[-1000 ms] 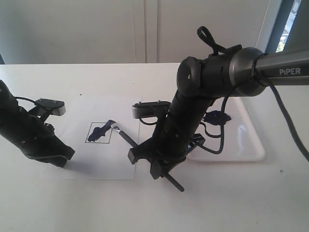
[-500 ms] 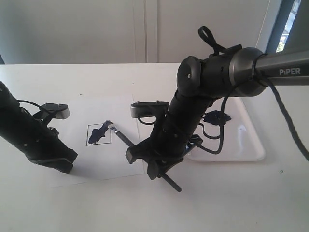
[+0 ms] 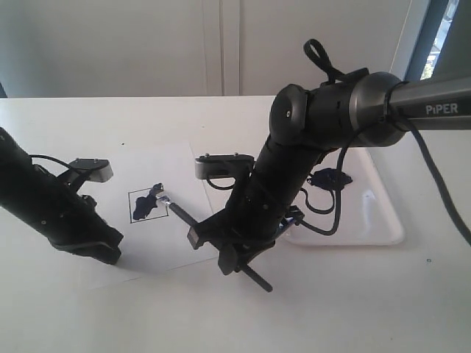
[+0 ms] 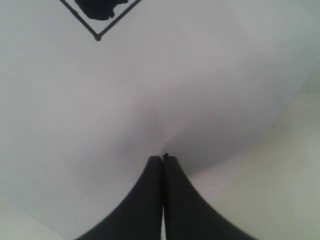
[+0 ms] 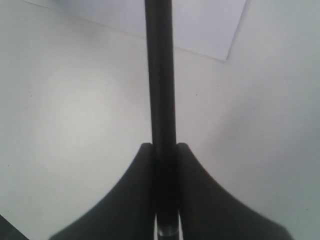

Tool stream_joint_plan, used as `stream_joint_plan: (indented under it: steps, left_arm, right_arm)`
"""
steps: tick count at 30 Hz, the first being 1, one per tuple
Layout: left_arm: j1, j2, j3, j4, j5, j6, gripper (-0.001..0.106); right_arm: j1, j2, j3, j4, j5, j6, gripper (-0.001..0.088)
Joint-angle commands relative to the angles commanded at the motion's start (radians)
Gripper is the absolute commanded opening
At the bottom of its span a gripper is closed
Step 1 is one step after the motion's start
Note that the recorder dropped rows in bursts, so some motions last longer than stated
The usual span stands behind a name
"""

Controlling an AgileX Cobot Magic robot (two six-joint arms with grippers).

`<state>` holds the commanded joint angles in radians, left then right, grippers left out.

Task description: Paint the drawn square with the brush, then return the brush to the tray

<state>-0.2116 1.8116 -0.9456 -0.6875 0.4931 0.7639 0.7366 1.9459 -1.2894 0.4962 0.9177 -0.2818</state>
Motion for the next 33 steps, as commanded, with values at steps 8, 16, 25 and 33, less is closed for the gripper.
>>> stream_joint_plan:
  steps: [8,16,25,33]
  left_arm:
    - [0.0,-0.089,-0.063,0.018,-0.207,0.0,0.0]
    - [0.0,-0.008,-0.175,0.04,-0.224,0.018,0.0]
    - [0.039,0.121,-0.281,0.061,-0.243,-0.009,0.0]
    - [0.122,0.207,-0.333,0.092,-0.151,-0.008,0.0]
  right_arm:
    - [0.0,0.0,0.0,-0.002,0.009,0.0,0.0]
    - [0.0,0.0,0.0,-0.002,0.022,0.0,0.0]
    - [0.0,0.0,0.0,0.0,0.026,0.0,0.0]
    - [0.0,0.0,0.0,0.0,0.03,0.0,0.0]
